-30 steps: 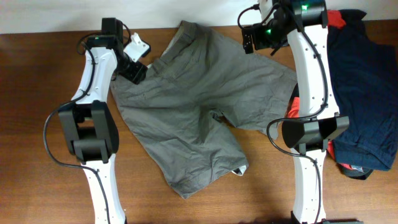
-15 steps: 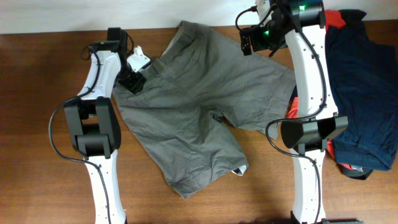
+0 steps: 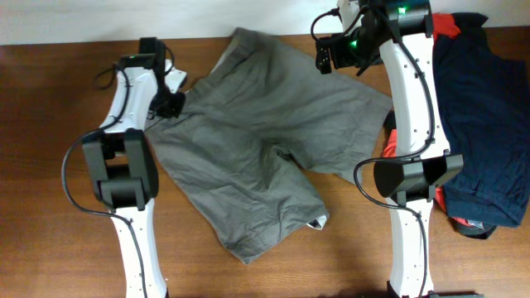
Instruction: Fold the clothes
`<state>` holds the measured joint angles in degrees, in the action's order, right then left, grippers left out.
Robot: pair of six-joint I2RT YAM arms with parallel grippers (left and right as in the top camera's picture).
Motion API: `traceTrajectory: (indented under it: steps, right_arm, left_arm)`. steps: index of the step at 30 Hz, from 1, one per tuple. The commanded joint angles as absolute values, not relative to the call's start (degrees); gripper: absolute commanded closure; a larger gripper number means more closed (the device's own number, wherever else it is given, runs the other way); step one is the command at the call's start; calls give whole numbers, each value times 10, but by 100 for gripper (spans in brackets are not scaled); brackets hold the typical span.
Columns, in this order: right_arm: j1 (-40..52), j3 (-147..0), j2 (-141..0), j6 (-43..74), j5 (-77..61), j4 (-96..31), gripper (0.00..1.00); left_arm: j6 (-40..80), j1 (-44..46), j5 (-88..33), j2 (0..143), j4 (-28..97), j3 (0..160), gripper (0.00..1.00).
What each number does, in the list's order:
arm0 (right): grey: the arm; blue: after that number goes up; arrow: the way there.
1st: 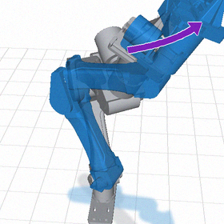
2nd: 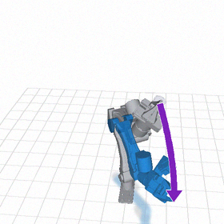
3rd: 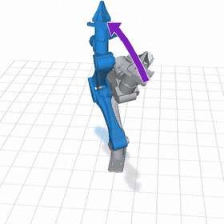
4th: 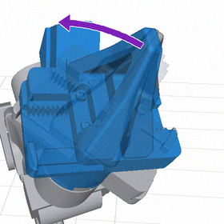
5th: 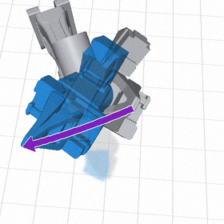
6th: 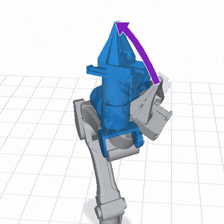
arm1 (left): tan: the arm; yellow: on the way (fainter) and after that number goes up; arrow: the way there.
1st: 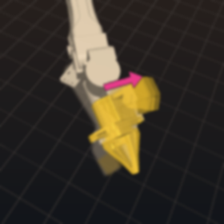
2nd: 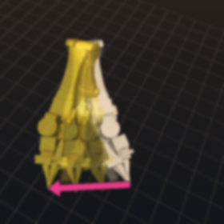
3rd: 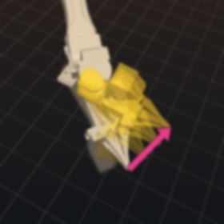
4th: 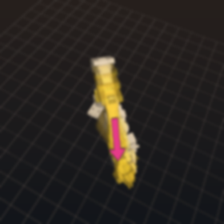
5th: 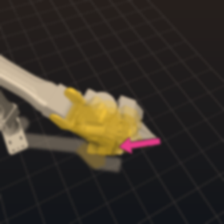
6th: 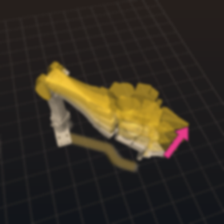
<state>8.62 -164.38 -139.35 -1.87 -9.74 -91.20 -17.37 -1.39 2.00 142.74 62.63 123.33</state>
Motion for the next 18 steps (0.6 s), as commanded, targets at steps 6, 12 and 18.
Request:
traceTrajectory:
  steps: [6,12,18]
  right_arm:
    - [91,-1653,-1389,-15,-110,-929,1]
    - [91,-1653,-1389,-15,-110,-941,1]
    - [90,-1653,-1389,-10,-150,-959,1]
  left_arm:
    - [79,-120,-13,1448,712,1229,99]
    - [98,-194,-265,1448,717,1229,99]
    - [94,-217,-339,1447,707,1230,59]
